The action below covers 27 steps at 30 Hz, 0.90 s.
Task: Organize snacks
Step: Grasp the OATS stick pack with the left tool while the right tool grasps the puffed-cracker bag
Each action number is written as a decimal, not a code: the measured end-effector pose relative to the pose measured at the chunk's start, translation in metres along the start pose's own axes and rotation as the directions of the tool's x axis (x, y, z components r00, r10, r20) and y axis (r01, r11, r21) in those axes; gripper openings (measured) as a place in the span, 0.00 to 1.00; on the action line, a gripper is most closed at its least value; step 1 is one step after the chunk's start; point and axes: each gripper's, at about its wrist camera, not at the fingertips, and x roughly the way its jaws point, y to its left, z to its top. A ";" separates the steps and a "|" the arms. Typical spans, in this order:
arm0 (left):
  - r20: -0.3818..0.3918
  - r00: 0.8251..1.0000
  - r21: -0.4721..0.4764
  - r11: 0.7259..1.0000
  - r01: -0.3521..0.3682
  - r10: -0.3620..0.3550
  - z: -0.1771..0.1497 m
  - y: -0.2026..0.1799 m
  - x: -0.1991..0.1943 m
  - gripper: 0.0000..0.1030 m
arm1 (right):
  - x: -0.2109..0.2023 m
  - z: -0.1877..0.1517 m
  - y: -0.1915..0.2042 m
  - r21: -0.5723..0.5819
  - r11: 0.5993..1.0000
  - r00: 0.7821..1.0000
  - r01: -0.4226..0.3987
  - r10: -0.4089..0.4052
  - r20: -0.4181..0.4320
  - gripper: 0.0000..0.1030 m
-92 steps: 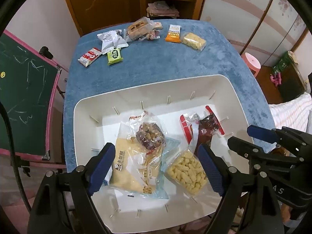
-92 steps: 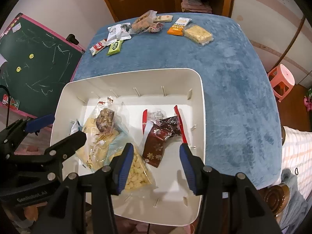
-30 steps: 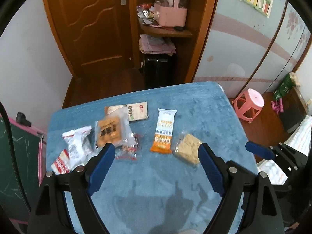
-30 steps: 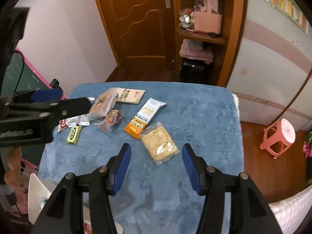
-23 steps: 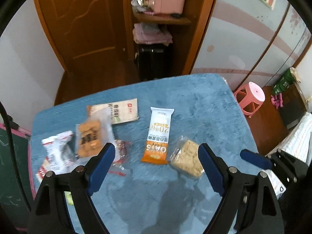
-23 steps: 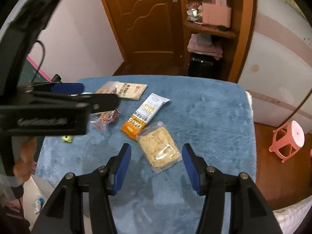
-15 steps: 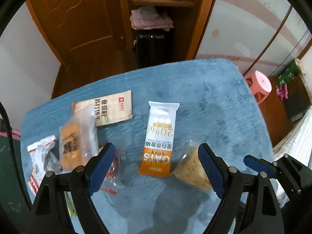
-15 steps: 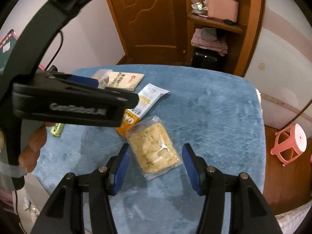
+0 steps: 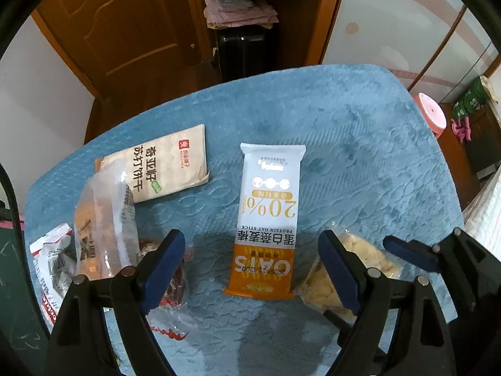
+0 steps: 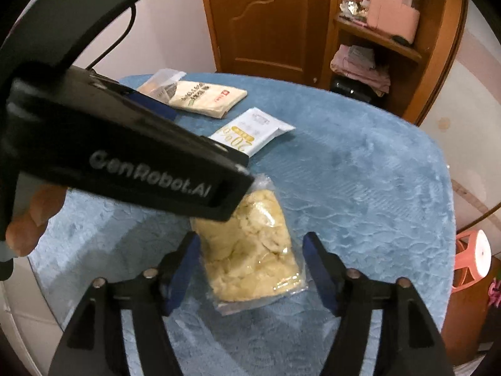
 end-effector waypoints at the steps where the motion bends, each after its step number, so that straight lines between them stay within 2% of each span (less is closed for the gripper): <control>1: -0.001 1.000 -0.001 1.000 0.002 -0.002 0.000 0.000 0.001 0.84 | 0.003 0.000 -0.002 0.006 1.000 1.000 -0.011 0.012 -0.007 0.69; 4: -0.002 1.000 -0.011 1.000 0.014 -0.014 0.000 0.001 0.003 0.84 | 0.006 -0.002 -0.007 0.023 0.999 0.999 -0.040 0.041 -0.022 0.68; 5: -0.001 1.000 -0.013 1.000 0.018 -0.018 0.001 0.001 0.002 0.84 | 0.006 -0.002 -0.008 0.024 0.999 0.999 -0.046 0.046 -0.023 0.63; 8: -0.001 1.000 -0.018 1.000 0.024 -0.024 0.004 0.001 0.005 0.84 | -0.001 -0.007 -0.010 0.042 0.998 0.998 -0.057 0.058 -0.020 0.59; 12: -0.005 1.000 -0.009 1.000 0.011 -0.011 0.007 -0.003 0.013 0.84 | -0.016 -0.020 -0.018 0.084 0.996 1.000 -0.015 0.016 -0.008 0.58; 16: -0.015 1.000 -0.002 1.000 0.018 -0.018 0.009 -0.008 0.020 0.83 | -0.030 -0.032 -0.030 0.153 0.988 1.000 -0.021 0.020 0.006 0.58; 18: -0.024 1.000 -0.001 1.000 0.016 -0.016 0.009 -0.011 0.025 0.78 | -0.034 -0.035 -0.033 0.170 0.985 1.000 -0.014 0.012 0.008 0.58; 20: -0.046 0.999 0.012 1.000 0.020 -0.020 0.010 -0.014 0.033 0.55 | -0.037 -0.038 -0.034 0.178 0.984 1.000 -0.008 0.006 0.009 0.58; 22: -0.038 0.999 0.001 1.000 0.022 -0.022 0.011 -0.014 0.036 0.52 | -0.038 -0.040 -0.034 0.181 0.983 1.000 -0.002 0.000 0.012 0.58; 25: -0.028 0.999 -0.013 1.000 0.026 -0.026 0.010 -0.012 0.035 0.39 | -0.039 -0.038 -0.032 0.192 0.981 1.000 0.000 -0.003 0.018 0.58; 27: -0.023 0.999 -0.013 0.999 0.031 -0.031 0.007 -0.011 0.033 0.37 | -0.040 -0.038 -0.031 0.203 0.979 1.000 -0.001 -0.003 0.022 0.58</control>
